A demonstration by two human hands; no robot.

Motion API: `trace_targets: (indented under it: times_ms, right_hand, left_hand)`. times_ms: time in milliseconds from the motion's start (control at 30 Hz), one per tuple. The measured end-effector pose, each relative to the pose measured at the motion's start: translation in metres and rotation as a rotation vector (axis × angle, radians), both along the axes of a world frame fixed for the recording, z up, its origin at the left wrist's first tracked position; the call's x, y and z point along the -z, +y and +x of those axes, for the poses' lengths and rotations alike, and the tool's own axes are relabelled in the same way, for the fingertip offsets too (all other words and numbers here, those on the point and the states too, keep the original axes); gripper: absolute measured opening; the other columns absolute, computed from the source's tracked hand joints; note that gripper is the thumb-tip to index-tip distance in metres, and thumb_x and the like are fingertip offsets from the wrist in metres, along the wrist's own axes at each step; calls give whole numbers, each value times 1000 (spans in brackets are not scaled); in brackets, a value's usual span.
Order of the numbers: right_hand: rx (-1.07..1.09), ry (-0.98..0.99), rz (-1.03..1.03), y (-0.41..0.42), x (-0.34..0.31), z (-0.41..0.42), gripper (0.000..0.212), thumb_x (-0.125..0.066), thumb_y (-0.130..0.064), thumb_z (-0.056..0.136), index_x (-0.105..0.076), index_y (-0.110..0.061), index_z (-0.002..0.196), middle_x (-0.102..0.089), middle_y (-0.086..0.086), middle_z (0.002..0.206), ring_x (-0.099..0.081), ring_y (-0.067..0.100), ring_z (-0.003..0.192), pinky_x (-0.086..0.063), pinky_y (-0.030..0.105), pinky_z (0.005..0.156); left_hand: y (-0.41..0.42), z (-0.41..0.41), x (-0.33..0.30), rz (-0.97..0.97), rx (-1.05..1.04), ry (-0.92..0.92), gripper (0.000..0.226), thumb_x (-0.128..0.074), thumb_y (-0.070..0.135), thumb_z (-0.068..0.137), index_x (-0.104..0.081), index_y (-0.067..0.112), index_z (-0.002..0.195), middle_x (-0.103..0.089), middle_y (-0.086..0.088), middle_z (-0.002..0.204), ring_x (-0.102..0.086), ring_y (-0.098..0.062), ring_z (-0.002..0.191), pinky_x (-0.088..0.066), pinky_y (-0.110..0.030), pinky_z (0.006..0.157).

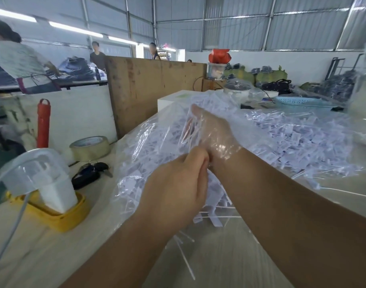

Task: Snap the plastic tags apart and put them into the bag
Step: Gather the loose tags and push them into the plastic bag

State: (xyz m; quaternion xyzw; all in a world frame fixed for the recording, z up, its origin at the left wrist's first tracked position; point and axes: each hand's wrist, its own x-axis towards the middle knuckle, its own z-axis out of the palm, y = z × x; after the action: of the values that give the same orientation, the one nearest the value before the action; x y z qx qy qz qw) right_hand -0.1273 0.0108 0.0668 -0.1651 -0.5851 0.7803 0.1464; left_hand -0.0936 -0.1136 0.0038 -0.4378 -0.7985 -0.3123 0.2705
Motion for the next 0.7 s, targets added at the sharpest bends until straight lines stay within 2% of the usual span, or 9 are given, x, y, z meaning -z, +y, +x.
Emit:
trace_targets:
  times_ms: [100, 200, 300, 367, 400, 433, 500, 600, 700]
  right_hand:
    - [-218, 91, -253, 3, 19, 11, 39, -55, -41, 92, -65, -4, 84, -62, 6, 75, -62, 17, 63, -49, 28, 65]
    - [-331, 106, -338, 7, 33, 18, 36, -49, -35, 95, -57, 0, 103, -58, 11, 80, -60, 23, 76, -46, 34, 92]
    - [-396, 120, -322, 6, 39, 27, 39, -42, -31, 99, -58, 4, 99, -66, 15, 79, -67, 25, 77, -48, 38, 93]
    - [-314, 90, -310, 2, 37, 25, 36, -45, -29, 100, -55, 5, 105, -64, 15, 73, -64, 25, 73, -46, 42, 100]
    - [-264, 66, -314, 0, 34, 23, 34, -46, -28, 100, -55, 5, 102, -63, 14, 68, -63, 24, 69, -48, 41, 96]
    - [-228, 57, -328, -3, 30, 21, 31, -47, -26, 101, -56, 3, 95, -63, 14, 66, -63, 24, 65, -53, 40, 86]
    - [-185, 38, -351, -6, 23, 16, 28, -50, -26, 100, -57, -3, 86, -63, 13, 67, -62, 24, 63, -52, 38, 66]
    - [-178, 73, -374, -8, 19, 11, 33, -49, -26, 100, -56, -5, 75, -56, 8, 62, -57, 20, 61, -49, 31, 62]
    - [-203, 129, -397, -7, 25, 5, 34, -45, -17, 97, -53, -8, 65, -54, 6, 55, -56, 18, 52, -47, 24, 54]
  left_hand:
    - [0, -9, -1, 19, -49, -9, 23, -35, 29, 98, -54, 18, 95, -51, 7, 63, -49, -12, 51, -34, -28, 46]
    - [2, -12, 0, 40, -61, -1, 21, -37, 28, 97, -55, 18, 96, -54, 6, 65, -49, -11, 52, -34, -25, 46]
    - [3, -16, 3, 34, -80, -3, 14, -44, 20, 99, -57, 15, 97, -59, 1, 70, -52, -16, 55, -38, -29, 49]
    - [3, -19, 5, 23, -98, -45, 17, -42, 23, 100, -56, 16, 98, -59, 2, 72, -54, -15, 58, -39, -30, 51]
    - [3, -20, 6, 16, -101, -70, 18, -39, 26, 100, -55, 17, 98, -58, 3, 71, -54, -14, 59, -39, -30, 52]
    - [3, -20, 7, 13, -101, -85, 19, -38, 28, 100, -54, 19, 97, -57, 5, 69, -53, -12, 58, -39, -30, 51]
    - [2, -19, 7, 28, -99, -85, 18, -40, 30, 97, -54, 19, 94, -51, 8, 61, -50, -9, 53, -36, -30, 49]
    - [-1, -19, 4, 57, -106, -72, 10, -49, 25, 93, -56, 18, 89, -41, 11, 51, -44, -6, 46, -32, -26, 44]
    - [-4, -24, 1, 23, -148, -83, 4, -56, 23, 91, -55, 19, 91, -43, 9, 51, -48, -9, 47, -39, -29, 45]
